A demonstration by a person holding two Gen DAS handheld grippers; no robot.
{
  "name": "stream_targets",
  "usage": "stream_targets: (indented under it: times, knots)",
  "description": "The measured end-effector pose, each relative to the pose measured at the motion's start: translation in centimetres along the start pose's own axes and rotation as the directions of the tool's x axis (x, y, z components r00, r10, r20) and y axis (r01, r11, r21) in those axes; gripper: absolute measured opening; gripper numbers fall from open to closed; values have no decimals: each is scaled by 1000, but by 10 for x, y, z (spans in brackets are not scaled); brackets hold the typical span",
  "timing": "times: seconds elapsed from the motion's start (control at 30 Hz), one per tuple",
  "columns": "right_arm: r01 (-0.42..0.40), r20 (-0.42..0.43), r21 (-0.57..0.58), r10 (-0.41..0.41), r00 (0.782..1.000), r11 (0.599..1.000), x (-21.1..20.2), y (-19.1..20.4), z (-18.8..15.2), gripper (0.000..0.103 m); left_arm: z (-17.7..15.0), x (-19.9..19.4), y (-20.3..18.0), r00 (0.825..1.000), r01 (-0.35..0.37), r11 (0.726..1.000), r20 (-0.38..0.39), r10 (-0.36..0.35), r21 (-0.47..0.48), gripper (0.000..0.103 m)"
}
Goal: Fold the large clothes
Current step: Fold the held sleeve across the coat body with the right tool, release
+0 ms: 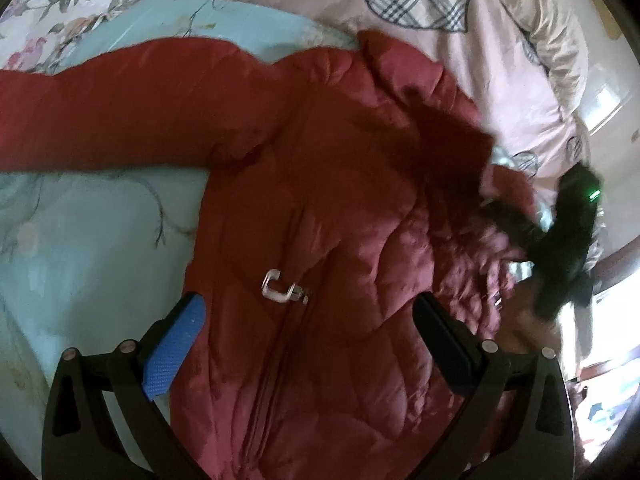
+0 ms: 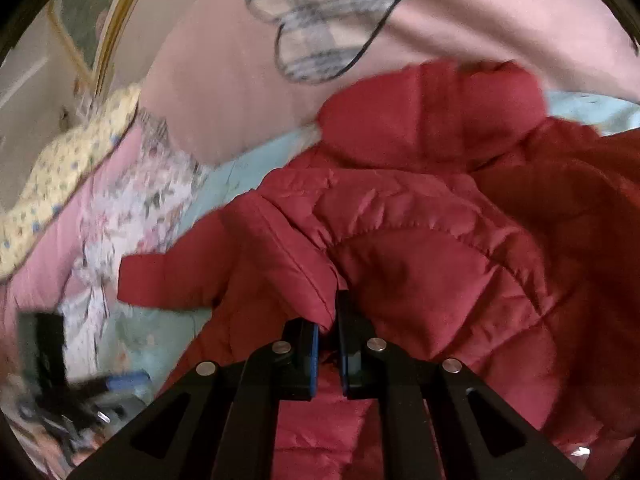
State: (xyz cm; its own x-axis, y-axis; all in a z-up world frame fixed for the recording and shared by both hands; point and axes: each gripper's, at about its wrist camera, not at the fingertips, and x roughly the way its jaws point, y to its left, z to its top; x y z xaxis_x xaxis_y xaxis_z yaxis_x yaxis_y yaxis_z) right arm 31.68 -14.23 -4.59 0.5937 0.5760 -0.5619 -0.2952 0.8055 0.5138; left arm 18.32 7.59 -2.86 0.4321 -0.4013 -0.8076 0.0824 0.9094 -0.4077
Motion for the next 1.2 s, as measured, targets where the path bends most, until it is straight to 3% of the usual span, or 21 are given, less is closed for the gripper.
stream_targets:
  times: [0.3,0.43,0.57,0.63,0.67,0.77,0.87,0.93,1.03,1.13,1.2]
  knots:
    - [-22,-39,-177,15,999,984,35,29,-14,13,68,21,6,990,140,989,-11,-140,-42,103]
    - [-12,-46,-216,2,999,976,39,33,-15,14,98,51,0,967,239,968,-67,-245,-81,103]
    - [-19,-53,-211,7,999,977,41,31,-16,14,119,84,-13,948,280,954,-129,-292,-104,103]
    - [-25,-56,-203,14,998,979,41,31,-16,15,123,94,-14,946,276,955,-143,-290,-110,103]
    - [-31,-59,-198,19,998,980,41,30,-17,16,124,98,-14,946,273,955,-147,-288,-111,93]
    - [-45,-66,-185,33,997,982,38,30,-18,21,124,108,-21,937,291,952,-175,-303,-93,44]
    - [-60,-75,-161,49,996,985,32,27,-21,34,121,107,-27,948,267,963,-171,-269,-34,20]
    - [-72,-85,-140,60,995,988,24,24,-25,35,121,105,-26,949,269,963,-162,-269,-24,16]
    - [-50,-81,-63,45,996,997,1,6,-32,35,123,93,-28,974,205,977,-109,-198,56,14]
    - [26,-28,-21,-26,999,999,-23,-16,-29,37,124,85,-29,993,113,984,-58,-106,139,14]
    - [126,46,18,-127,991,992,-48,-40,-20,37,122,86,-31,999,40,981,-30,-35,192,14]
